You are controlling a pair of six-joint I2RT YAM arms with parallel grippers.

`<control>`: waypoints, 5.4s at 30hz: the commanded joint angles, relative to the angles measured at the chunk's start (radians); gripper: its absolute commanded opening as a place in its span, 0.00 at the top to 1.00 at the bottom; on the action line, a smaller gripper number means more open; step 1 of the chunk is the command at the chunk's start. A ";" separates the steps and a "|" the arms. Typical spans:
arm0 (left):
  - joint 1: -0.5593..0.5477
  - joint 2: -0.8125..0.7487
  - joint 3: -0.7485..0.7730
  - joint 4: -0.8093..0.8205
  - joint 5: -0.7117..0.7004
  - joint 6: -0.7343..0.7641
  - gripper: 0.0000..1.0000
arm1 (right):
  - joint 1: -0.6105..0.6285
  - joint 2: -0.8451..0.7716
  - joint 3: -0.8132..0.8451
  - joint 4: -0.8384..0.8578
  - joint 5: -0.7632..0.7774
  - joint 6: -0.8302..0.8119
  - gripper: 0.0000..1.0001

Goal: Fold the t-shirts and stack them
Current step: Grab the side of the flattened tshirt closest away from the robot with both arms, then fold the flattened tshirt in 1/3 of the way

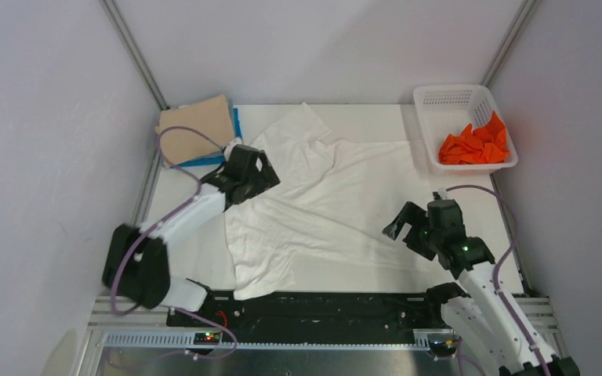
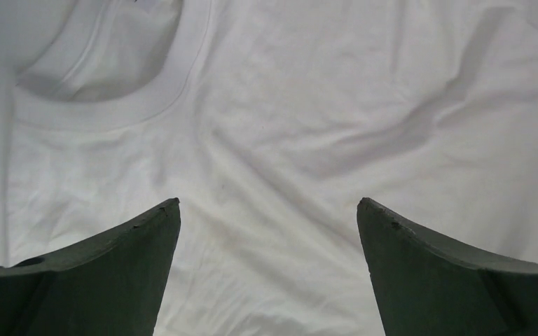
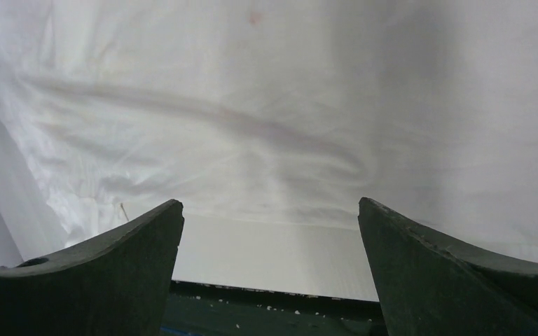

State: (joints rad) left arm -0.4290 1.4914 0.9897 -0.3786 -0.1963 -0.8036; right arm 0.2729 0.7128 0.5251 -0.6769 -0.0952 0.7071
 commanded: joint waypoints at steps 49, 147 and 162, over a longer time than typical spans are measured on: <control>-0.723 -0.618 -0.556 -0.583 -0.109 -0.449 1.00 | -0.238 -0.285 -0.072 -0.260 0.178 0.294 0.01; -0.541 -0.806 -0.279 -0.417 -0.247 -0.200 1.00 | -0.080 -0.112 0.047 -0.275 0.372 0.289 0.98; -0.139 -0.612 -0.141 -0.253 -0.154 0.022 1.00 | -0.169 0.210 0.185 -0.092 0.258 0.091 0.98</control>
State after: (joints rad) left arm -0.6193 0.8429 0.7719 -0.7113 -0.3428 -0.8696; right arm 0.1089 0.8680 0.6365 -0.8547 0.1837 0.8597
